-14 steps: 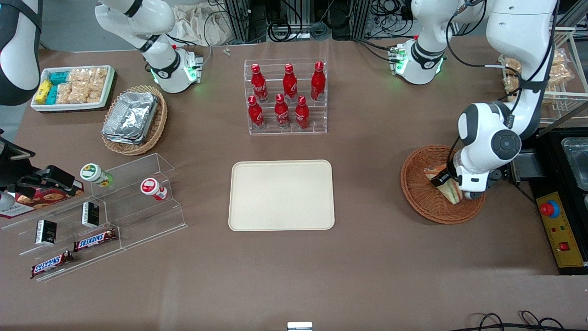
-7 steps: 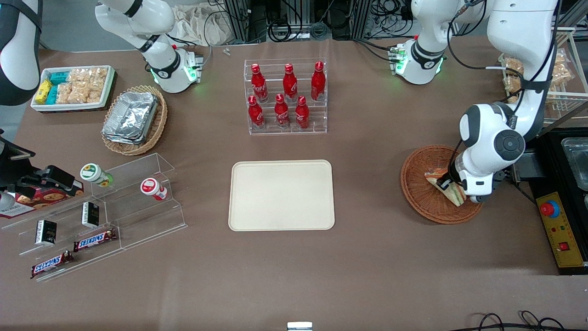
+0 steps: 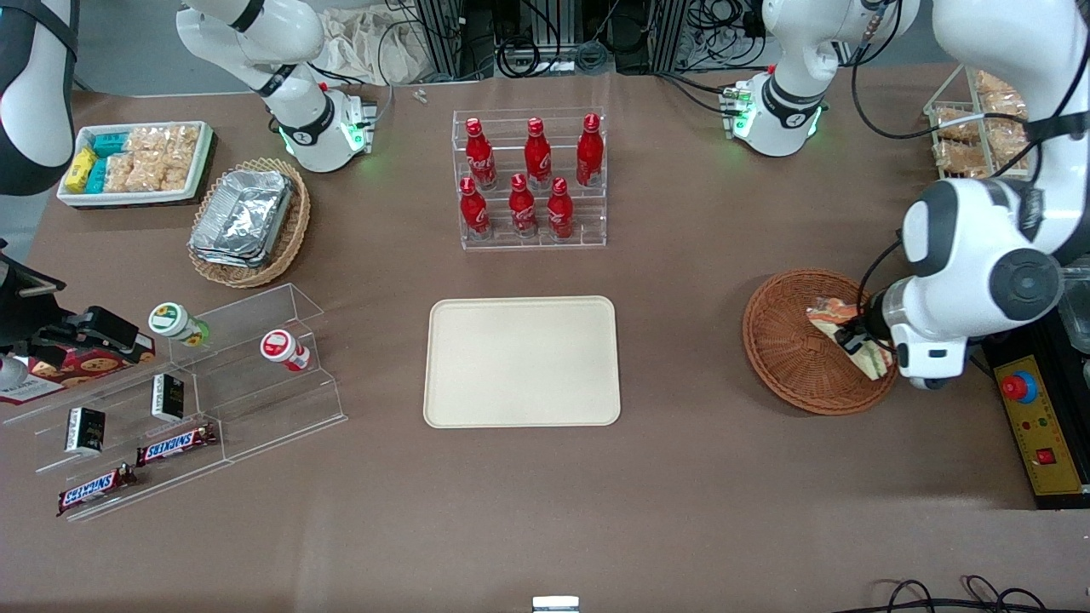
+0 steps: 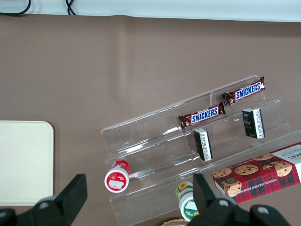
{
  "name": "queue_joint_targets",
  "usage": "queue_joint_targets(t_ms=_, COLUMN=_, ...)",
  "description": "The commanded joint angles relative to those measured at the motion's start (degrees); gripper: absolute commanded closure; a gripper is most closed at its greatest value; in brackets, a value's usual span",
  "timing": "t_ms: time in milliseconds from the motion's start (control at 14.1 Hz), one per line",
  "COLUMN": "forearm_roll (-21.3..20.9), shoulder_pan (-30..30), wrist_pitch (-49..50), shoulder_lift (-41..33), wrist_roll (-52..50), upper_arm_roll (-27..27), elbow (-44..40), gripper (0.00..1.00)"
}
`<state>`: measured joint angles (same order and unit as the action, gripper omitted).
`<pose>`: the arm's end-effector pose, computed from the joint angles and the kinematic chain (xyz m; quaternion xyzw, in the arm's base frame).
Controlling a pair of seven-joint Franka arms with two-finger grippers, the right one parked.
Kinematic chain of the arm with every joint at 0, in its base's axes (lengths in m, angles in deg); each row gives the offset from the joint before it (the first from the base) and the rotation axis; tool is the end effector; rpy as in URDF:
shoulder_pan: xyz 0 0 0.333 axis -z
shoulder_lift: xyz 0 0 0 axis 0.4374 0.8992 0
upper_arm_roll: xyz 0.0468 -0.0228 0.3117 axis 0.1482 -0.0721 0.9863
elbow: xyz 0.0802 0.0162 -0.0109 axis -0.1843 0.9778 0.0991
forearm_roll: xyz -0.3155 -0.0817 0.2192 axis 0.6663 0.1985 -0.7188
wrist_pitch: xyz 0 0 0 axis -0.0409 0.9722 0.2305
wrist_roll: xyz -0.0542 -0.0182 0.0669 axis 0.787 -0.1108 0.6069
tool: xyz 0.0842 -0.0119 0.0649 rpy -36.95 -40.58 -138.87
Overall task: Place sandwich from basket to tray
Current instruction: 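Lift the sandwich up out of the basket with the left gripper, then carry the held sandwich over to the cream tray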
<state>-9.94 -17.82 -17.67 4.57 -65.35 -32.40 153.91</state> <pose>0.5979 -0.0415 0.3980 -0.9214 -0.3726 0.1000 0.0470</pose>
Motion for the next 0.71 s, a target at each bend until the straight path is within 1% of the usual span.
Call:
queue_joint_targets(t_ms=0, forearm_roll=0.00, shoulder_pan=0.49, wrist_pitch=9.81, shoulder_lift=0.18, wrist_roll=3.28, upper_arm_roll=0.24, elbow=-9.37, gripper=1.00)
queue_joint_targets(t_ms=142, forearm_roll=0.97, shoulder_pan=0.49, wrist_pitch=13.34, shoulder_lift=-0.69, wrist_roll=9.94, upper_arm_roll=-0.20, elbow=-13.59, gripper=1.00)
queue_joint_targets(t_ms=283, forearm_roll=6.13, shoulder_pan=0.58, wrist_pitch=17.46, shoulder_lift=-0.26, wrist_roll=14.79, upper_arm_roll=-1.69, elbow=-19.30, gripper=1.00)
queue_joint_targets(t_ms=354, forearm_roll=6.94, shoulder_pan=0.84, wrist_pitch=18.44, shoulder_lift=-0.26, wrist_roll=16.90, upper_arm_roll=-3.44, elbow=-20.72, gripper=1.00)
queue_joint_targets(t_ms=496, forearm_roll=6.95, shoulder_pan=1.20, wrist_pitch=18.01, shoulder_lift=0.18, wrist_roll=22.43, upper_arm_roll=-8.88, elbow=-21.09, gripper=1.00)
queue_joint_targets(t_ms=637, forearm_roll=6.43, shoulder_pan=1.37, wrist_pitch=16.61, shoulder_lift=2.45, wrist_roll=22.55, upper_arm_roll=-15.46, elbow=-21.17, gripper=1.00)
